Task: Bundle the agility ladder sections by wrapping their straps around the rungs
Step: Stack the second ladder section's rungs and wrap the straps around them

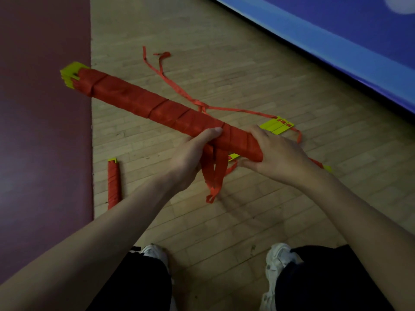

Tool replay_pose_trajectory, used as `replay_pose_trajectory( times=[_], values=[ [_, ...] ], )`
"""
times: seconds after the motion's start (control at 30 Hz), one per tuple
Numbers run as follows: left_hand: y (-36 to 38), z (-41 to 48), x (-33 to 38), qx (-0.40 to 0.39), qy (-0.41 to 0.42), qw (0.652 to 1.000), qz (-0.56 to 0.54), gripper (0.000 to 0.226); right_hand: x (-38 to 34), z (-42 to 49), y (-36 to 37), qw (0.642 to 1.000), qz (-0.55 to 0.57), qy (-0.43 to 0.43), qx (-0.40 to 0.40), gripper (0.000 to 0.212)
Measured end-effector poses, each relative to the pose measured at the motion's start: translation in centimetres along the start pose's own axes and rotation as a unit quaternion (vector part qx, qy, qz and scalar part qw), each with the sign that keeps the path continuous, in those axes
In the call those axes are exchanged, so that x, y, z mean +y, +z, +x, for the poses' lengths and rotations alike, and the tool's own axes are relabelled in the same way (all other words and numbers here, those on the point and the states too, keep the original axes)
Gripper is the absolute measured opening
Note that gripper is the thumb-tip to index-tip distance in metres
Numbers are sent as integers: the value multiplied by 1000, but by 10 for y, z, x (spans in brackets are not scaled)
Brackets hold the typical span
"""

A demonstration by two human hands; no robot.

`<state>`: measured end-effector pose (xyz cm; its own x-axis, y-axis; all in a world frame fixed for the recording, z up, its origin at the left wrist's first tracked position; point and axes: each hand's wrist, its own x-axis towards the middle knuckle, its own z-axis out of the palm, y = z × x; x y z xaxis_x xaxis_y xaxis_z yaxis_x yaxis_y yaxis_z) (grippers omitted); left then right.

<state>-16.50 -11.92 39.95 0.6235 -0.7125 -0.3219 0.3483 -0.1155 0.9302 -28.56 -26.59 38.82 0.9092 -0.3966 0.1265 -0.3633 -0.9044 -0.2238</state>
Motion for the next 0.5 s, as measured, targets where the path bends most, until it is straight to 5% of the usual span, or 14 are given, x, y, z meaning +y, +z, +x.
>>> replay_pose_trajectory(
  times=[0.3,0.5],
  values=[
    [-4,-1,1,-35,5,999,8,43,8,-5,-27,953,255,28,-160,39],
    [-9,-3,-1,-84,20,996,16,29,10,-9,-29,842,432,62,-317,24]
  ],
)
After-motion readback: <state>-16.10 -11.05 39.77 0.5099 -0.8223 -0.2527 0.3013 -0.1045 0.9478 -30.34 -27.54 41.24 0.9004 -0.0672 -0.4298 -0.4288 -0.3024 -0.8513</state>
